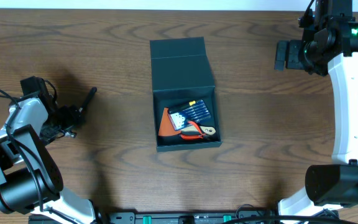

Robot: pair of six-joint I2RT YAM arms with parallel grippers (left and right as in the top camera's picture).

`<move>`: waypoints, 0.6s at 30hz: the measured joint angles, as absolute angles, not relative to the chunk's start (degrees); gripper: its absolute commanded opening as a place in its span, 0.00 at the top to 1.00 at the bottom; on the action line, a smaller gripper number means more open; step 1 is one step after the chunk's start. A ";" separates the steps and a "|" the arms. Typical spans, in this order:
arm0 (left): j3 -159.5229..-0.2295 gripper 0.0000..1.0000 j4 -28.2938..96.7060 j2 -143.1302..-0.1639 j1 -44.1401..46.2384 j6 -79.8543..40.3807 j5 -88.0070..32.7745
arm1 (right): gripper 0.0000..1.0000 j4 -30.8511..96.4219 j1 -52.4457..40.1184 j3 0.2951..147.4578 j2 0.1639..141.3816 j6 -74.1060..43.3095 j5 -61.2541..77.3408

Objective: Pack container
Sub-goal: 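Close the left gripper on the hammer head and lift it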

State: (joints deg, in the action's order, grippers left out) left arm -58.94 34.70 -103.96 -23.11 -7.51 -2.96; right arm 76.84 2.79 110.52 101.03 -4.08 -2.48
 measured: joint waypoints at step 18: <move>-59.07 0.29 35.99 -104.05 -23.16 -7.70 -3.05 | 0.01 76.82 2.79 110.52 101.03 -3.20 -2.61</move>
